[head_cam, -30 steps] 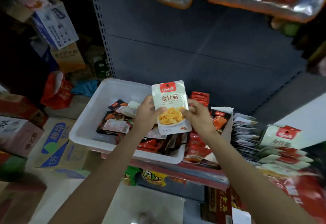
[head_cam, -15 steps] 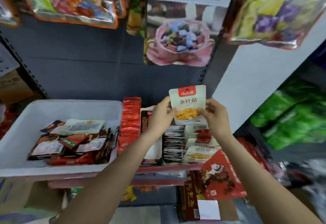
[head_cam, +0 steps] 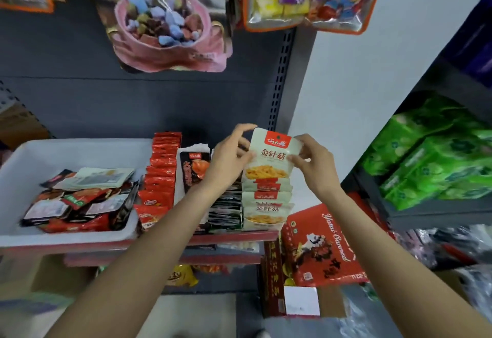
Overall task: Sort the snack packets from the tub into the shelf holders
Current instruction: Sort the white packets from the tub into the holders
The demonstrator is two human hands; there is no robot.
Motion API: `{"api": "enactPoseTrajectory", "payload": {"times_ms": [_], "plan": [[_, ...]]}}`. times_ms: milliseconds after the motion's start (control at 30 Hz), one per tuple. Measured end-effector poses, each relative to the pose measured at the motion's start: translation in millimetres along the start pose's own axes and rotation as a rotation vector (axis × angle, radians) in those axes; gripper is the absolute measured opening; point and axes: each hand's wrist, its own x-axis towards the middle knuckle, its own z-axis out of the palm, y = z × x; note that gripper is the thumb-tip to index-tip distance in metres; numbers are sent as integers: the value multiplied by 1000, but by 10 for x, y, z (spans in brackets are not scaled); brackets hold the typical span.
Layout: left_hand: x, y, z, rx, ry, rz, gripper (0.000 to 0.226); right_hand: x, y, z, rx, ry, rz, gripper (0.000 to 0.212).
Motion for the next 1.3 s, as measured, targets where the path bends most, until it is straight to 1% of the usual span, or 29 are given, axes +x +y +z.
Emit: {"api": "enactPoseTrajectory", "payload": {"times_ms": [133,200,300,400,500,567,600,667,733,800,867,967,1067,1133,1200,1300], "plan": [[-66,-4,66,199,-60,54,45,35,80,-60,-133,-72,-86,16],[-90,-39,102,272,-86,48,42,23,149,-38,-197,-120,-79,16],[-105,-78,143,411,-120,48,42,-8,253,24,-360,-209,-66,15],[-104,-72,173,495,-98,71,40,30,239,27,-490,-244,-33,14],[-65,-89,147,548,-88,84,37,86,175,48,-533,-303,-9,18],[-46,-103,100,569,-88,101,31,93,105,70,-476,-294,-17,24],[-45,-108,69,563,-78,105,29,90,61,88,-427,-263,-33,25],[-59,-119,-18,476,-23,80,27,72,-57,148,-363,-177,-93,24],[-85,-150,-156,338,57,33,27,51,-208,262,-353,-129,-152,22],[-143,-220,-347,242,149,1,25,30,-376,455,-362,-134,-211,21],[-258,-322,-588,200,242,-38,22,7,-553,715,-391,-166,-259,22],[-491,-558,-1022,193,362,-135,20,-33,-874,1204,-363,-268,-272,27],[-685,-917,-1531,204,444,-243,19,-49,-1208,1796,-309,-343,-291,26],[-781,-1212,-1877,224,455,-324,20,-34,-1393,2221,-298,-377,-277,28],[-849,-1514,-2214,261,429,-399,23,6,-1536,2657,-278,-420,-229,32],[-913,-1963,-2628,345,353,-517,32,91,-1672,3294,-315,-513,-141,40]]}}
